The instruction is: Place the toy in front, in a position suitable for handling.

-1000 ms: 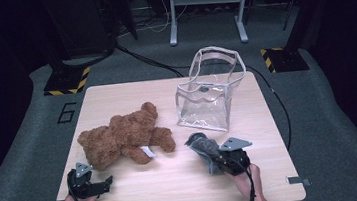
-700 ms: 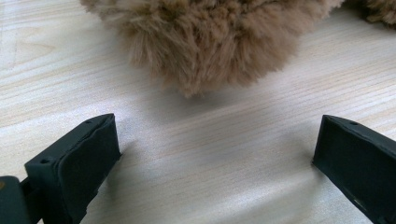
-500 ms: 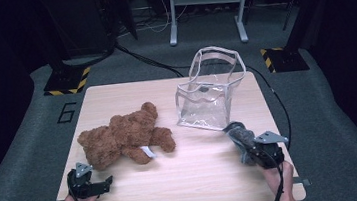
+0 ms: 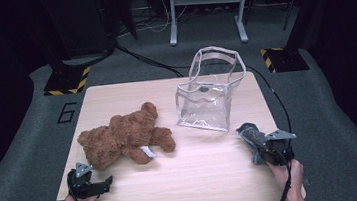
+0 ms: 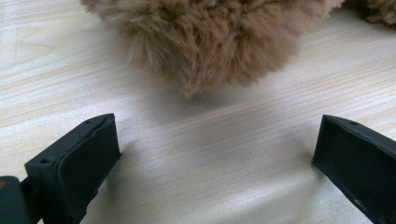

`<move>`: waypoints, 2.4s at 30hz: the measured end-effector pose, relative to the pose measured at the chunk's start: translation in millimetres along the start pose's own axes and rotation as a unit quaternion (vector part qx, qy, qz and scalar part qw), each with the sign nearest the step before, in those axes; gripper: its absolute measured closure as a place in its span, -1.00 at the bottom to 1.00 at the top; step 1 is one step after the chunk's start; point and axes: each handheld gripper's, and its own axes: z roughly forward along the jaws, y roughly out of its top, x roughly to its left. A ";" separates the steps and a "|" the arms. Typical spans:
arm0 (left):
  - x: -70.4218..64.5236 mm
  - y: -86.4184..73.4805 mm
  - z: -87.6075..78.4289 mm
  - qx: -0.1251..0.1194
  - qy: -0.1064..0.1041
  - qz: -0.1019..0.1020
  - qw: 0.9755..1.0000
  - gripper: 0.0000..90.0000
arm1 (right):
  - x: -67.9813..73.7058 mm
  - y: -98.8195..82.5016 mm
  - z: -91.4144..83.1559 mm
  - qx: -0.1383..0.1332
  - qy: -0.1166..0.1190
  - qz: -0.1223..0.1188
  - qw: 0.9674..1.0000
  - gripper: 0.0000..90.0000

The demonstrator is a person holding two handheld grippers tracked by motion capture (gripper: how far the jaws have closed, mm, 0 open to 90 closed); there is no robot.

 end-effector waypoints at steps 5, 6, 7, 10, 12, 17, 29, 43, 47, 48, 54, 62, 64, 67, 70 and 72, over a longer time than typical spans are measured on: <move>0.0 0.0 0.0 0.000 0.000 0.000 1.000 -1.00 | -2.4 -4.3 8.5 0.025 -0.002 0.025 0.999 -0.13; 0.0 0.0 0.0 0.000 0.000 0.000 1.000 -1.00 | -3.9 -4.8 9.5 0.027 0.007 0.038 0.999 -0.56; -0.1 0.0 0.0 0.000 0.000 0.000 1.000 -1.00 | -3.9 -4.8 9.5 0.027 0.007 0.038 0.999 -0.56; 0.0 0.0 0.0 0.000 0.000 0.000 1.000 -1.00 | -4.8 -4.1 6.8 0.019 0.014 0.037 0.999 -0.95; 0.1 0.0 0.0 0.000 0.000 0.000 1.000 -1.00 | -3.4 -2.3 5.0 0.019 0.022 0.045 0.999 -1.00; -0.6 -0.1 0.6 -0.004 0.001 -0.005 1.000 -1.00 | 3.8 1.1 1.4 0.004 0.055 0.040 0.998 -1.00; -2.5 0.6 0.7 -0.002 0.010 -0.013 1.000 -1.00 | 58.3 11.4 19.9 -0.003 0.127 -0.008 0.992 -1.00; 3.3 14.7 -39.8 -0.064 0.010 -0.024 0.998 -0.96 | 76.8 6.6 51.1 0.003 0.122 -0.023 0.992 -1.00; 2.3 23.6 -46.9 -0.076 -0.005 -0.027 0.997 -1.00 | 79.5 7.8 51.1 0.003 0.124 -0.021 0.992 -1.00; 2.0 25.1 -47.4 -0.078 -0.006 -0.027 0.997 -1.00 | 80.8 9.3 51.3 -0.001 0.129 -0.025 0.991 -1.00; 0.4 38.7 -45.2 -0.078 -0.019 -0.019 0.997 -1.00 | 103.1 31.3 47.1 -0.014 0.155 -0.049 0.987 -1.00; 7.3 44.8 -29.7 -0.063 -0.042 -0.017 0.997 -1.00 | 151.9 83.2 59.0 -0.026 0.207 -0.113 0.971 -1.00; 8.1 44.4 -27.0 -0.063 -0.041 -0.021 0.997 -1.00 | 165.6 97.2 65.5 -0.021 0.218 -0.129 0.967 -1.00; 9.8 44.1 -23.0 -0.061 -0.041 -0.020 0.997 -1.00 | 181.3 113.3 73.6 -0.020 0.234 -0.146 0.961 -1.00; 10.8 44.5 -19.4 -0.063 -0.044 -0.024 0.997 -1.00 | 197.7 127.8 81.6 -0.012 0.243 -0.161 0.957 -1.00; 11.2 44.8 -17.5 -0.064 -0.042 -0.024 0.997 -1.00 | 204.3 135.4 90.6 -0.011 0.249 -0.179 0.952 -1.00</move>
